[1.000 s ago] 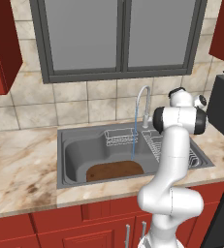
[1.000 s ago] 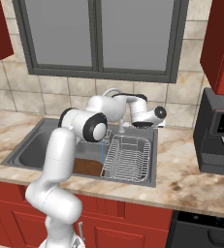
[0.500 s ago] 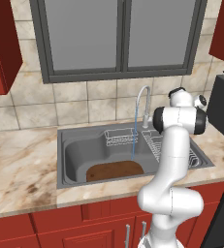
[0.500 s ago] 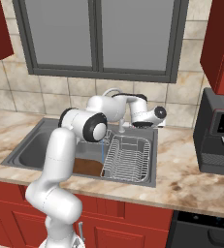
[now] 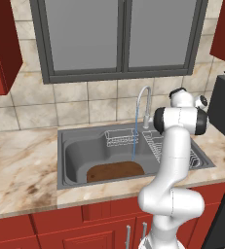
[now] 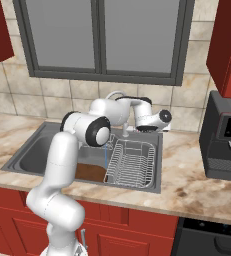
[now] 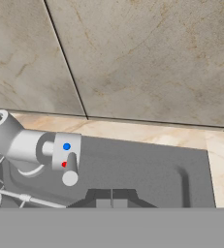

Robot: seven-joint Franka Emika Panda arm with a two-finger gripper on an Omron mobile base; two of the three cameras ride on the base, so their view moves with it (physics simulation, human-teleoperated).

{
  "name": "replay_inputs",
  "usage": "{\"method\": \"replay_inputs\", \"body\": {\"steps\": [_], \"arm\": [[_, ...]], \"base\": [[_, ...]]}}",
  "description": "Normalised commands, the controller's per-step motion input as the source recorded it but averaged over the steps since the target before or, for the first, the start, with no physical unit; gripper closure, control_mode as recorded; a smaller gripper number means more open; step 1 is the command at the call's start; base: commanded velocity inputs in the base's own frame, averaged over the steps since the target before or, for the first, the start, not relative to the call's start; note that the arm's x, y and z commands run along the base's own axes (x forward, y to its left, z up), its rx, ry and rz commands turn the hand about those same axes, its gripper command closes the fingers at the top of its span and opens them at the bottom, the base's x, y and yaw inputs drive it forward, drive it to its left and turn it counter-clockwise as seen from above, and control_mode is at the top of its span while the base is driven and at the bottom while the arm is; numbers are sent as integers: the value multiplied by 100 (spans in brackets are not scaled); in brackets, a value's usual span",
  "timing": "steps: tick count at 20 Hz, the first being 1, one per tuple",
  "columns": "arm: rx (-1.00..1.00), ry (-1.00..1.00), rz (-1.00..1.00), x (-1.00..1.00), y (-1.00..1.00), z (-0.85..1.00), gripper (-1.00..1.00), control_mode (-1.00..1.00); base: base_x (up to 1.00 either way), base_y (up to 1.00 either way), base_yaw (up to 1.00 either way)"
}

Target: Turn on the sink faucet with hot water and rinse the cutting board for ten seconds, then turn off the faucet. Push the cutting board to reach the water if necessary.

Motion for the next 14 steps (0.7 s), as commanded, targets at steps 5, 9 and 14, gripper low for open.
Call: {"method": "replay_inputs", "body": {"steps": [5,9,14], "arm": [[0,0,0,0,0,0,100,-100],[0,0,0,0,0,0,100,-100],[0,0,0,0,0,0,100,-100]], "base": [[0,0,0],[0,0,0],[0,0,0]]}}
